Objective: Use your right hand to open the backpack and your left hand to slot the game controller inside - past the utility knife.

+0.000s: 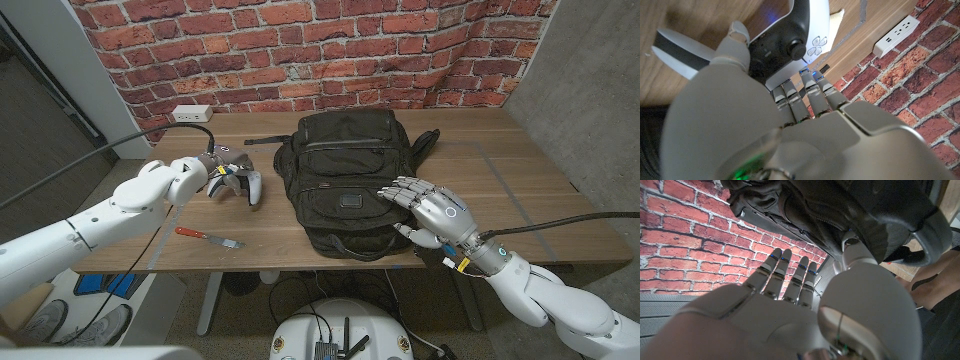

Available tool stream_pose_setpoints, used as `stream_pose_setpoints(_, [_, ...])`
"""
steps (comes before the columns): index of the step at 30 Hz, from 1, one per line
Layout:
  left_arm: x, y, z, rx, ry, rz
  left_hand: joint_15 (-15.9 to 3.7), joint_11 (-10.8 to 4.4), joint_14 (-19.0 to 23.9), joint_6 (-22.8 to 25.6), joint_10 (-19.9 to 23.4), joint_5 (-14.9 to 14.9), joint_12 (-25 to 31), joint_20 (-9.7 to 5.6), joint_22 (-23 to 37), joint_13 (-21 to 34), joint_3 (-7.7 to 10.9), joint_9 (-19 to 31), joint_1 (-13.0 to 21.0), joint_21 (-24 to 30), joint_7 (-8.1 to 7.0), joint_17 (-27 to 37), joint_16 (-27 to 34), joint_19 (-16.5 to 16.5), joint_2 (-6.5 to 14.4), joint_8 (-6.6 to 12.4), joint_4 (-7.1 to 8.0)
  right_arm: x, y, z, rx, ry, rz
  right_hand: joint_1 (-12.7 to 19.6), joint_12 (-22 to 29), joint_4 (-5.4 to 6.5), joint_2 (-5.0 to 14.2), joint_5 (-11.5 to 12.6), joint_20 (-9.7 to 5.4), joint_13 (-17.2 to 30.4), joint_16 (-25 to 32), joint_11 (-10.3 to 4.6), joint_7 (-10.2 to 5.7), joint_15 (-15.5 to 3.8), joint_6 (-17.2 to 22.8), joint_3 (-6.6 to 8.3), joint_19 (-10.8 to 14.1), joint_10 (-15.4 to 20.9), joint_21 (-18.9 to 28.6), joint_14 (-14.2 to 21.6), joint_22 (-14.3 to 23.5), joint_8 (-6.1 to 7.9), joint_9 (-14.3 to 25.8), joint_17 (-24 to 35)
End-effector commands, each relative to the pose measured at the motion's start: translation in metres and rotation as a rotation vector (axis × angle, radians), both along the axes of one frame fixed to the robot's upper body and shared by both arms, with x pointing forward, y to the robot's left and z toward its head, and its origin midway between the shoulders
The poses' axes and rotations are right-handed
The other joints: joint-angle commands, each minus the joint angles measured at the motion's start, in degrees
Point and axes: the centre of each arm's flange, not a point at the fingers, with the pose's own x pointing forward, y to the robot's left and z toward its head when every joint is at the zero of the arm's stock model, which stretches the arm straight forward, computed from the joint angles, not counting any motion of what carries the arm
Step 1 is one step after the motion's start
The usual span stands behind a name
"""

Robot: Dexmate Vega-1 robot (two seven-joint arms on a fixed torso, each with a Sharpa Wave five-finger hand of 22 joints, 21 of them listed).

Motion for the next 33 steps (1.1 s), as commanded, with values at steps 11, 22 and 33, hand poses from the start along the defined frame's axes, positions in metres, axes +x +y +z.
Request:
stream_pose_setpoints(11, [-0.006, 0.009, -0.011, -0.030, 0.003, 0.022, -9.26, -0.63, 0.7, 6.2, 1.0, 0.3, 0.2, -9.30, 0.2, 0.3, 2.08, 0.2, -1.2, 0.3, -1.88, 0.2, 0.3, -0.2, 7.0, 0.11, 1.70, 0.005, 0.006, 0.008, -0.005, -0.003, 0.044, 1.3, 0.9, 0.18, 4.54, 0.4, -6.83, 0.2, 3.5, -1.73, -1.38, -10.28, 7.7, -1.84, 4.0, 7.2, 0.5, 6.6, 0.2, 1.51, 0.2, 1.2])
stream_pose_setpoints(22, [-0.009, 0.009, -0.016, -0.044, 0.001, 0.030, -9.23, -0.62, 0.7, 6.3, 1.1, 0.3, 0.2, -9.29, 0.2, 0.3, 2.20, 0.2, -1.3, 0.3, -1.85, 0.2, 0.3, -0.2, 7.0, -0.03, 1.72, 0.005, 0.002, 0.016, -0.015, 0.036, 0.057, 1.0, 1.6, 0.67, 8.85, 0.6, -8.29, 0.3, 6.1, -2.50, -2.36, -10.64, 13.9, -3.05, 6.2, 13.3, 0.5, 10.9, 0.3, 2.38, 0.2, 2.6])
stream_pose_setpoints(33, [-0.010, 0.007, -0.019, -0.047, 0.006, 0.031, -9.23, -0.63, 0.8, 6.2, 1.0, 0.3, 0.2, -9.28, 0.2, 0.3, 2.36, 0.2, -1.6, 0.3, -1.78, 0.2, 0.3, -0.1, 7.1, -0.25, 1.79, 0.005, 0.000, 0.021, -0.024, 0.058, 0.063, -0.7, 1.8, 1.68, 11.61, 0.3, -8.79, 0.3, 6.3, -2.50, -2.95, -10.63, 18.7, -2.43, 7.0, 17.6, 0.3, 15.2, 0.3, 2.78, 0.0, 2.3])
